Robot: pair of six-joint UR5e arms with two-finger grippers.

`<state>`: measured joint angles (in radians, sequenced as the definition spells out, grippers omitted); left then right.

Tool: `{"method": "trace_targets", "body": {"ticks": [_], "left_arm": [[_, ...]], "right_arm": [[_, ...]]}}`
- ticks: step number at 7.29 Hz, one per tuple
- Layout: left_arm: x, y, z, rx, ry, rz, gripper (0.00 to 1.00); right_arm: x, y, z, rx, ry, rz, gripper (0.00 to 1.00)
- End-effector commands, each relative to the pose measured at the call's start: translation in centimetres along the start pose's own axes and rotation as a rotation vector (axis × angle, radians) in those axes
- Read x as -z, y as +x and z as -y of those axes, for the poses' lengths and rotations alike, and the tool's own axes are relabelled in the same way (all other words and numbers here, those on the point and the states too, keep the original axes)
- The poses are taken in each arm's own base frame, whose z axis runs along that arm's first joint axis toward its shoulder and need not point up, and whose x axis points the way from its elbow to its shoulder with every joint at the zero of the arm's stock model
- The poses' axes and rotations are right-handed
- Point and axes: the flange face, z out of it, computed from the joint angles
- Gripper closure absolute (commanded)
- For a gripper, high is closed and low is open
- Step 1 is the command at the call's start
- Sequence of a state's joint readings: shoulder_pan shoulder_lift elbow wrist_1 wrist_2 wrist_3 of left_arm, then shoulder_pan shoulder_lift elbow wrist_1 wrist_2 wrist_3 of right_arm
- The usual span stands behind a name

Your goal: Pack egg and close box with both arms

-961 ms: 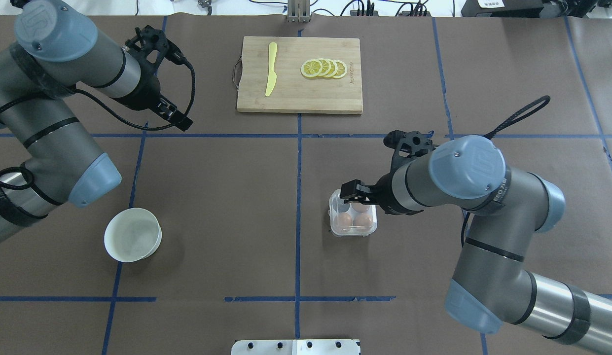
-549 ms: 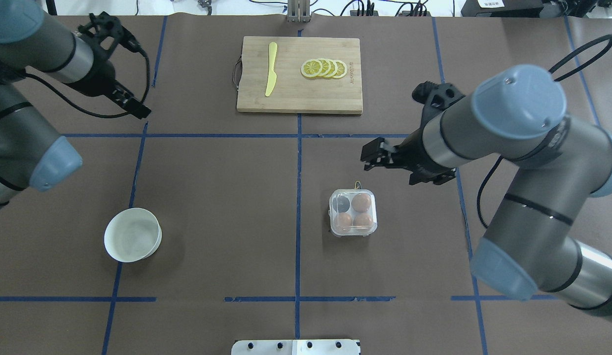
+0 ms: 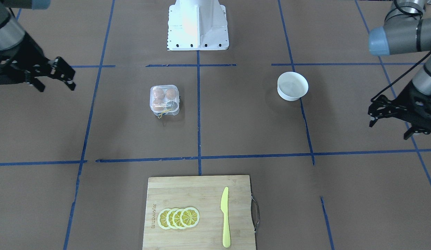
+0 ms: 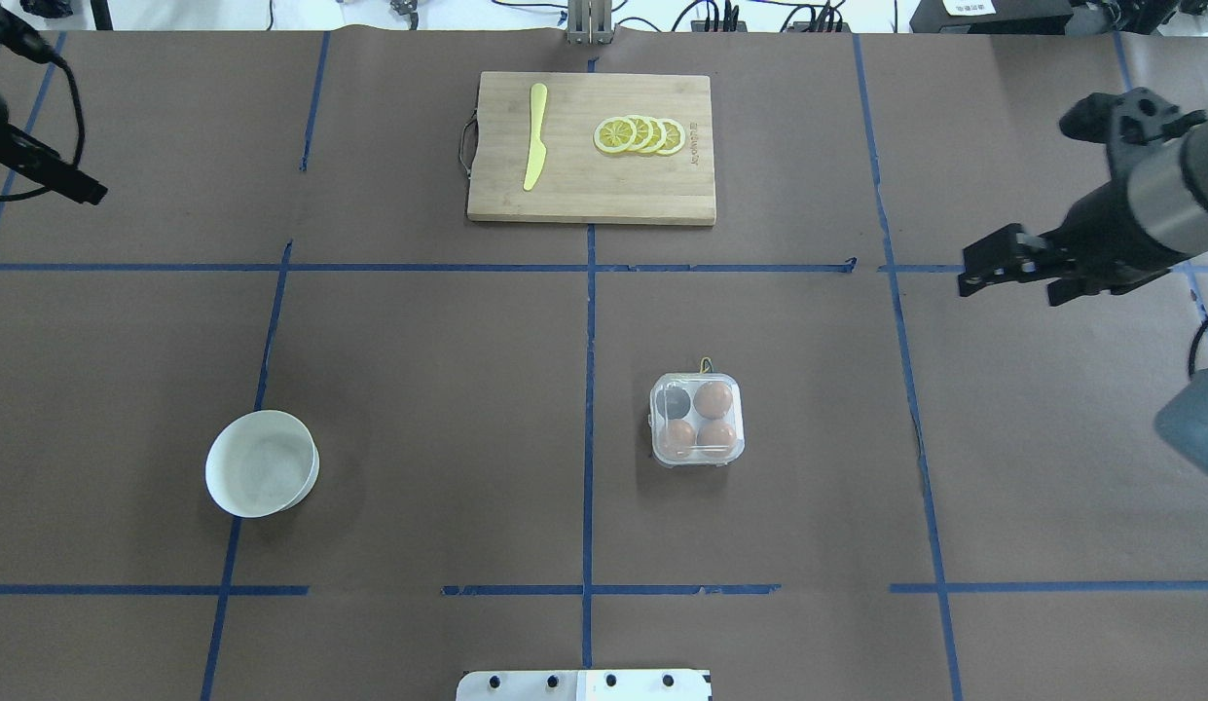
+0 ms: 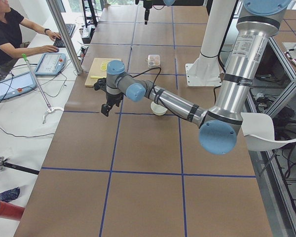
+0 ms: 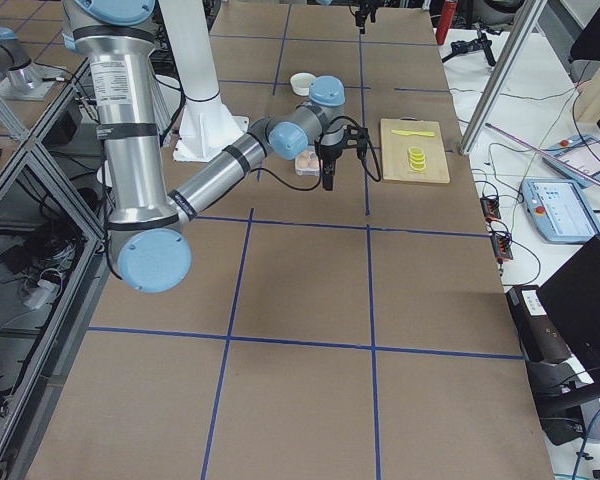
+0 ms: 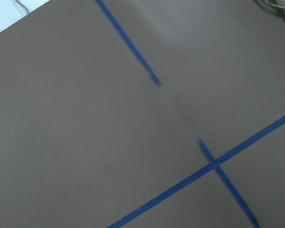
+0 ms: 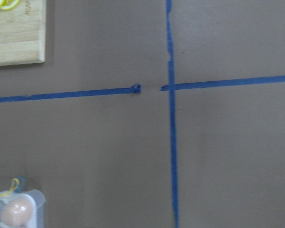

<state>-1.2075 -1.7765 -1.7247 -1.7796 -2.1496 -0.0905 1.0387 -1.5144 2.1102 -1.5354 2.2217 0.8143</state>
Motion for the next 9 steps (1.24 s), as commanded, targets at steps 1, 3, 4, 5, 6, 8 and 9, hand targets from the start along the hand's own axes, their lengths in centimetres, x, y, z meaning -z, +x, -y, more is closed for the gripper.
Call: {"method": "trace_targets", "body": {"ticks": [1,3,4,5,6,8,9], "left_arm": [[1.8,-8.9,-7.6,0.12,-0.027,0.018,0.0],[4.4,-14.2,-12.6,0.128,-0.029,0.002,0.0],[5.1,-16.3,-14.3,0.198,-0.066,0.005,0.0],[5.0,-16.7,-15.1,0.238,-0.099,-0.001,0.0],[5.2,-16.5,-14.8,0.274,-0.129,-0.007,0.0],[5.5,-16.2,-15.2,0.293,-0.155,-0.013,0.0],[4.6,-16.2,-16.4,0.304,-0.173,-0.018,0.0]], "right_arm": [[3.0,15.1,1.1,0.079,-0.007,-0.027,0.0],[2.6,26.0,1.1,0.125,-0.029,-0.062,0.0],[1.4,31.4,1.1,0.14,-0.057,-0.076,0.0],[0.8,33.5,1.1,0.172,-0.072,-0.076,0.0],[1.0,33.4,1.1,0.176,-0.067,-0.078,0.0],[1.1,33.3,0.6,0.174,-0.066,-0.078,0.0],[0.9,33.7,0.1,0.165,-0.073,-0.077,0.0]]}}
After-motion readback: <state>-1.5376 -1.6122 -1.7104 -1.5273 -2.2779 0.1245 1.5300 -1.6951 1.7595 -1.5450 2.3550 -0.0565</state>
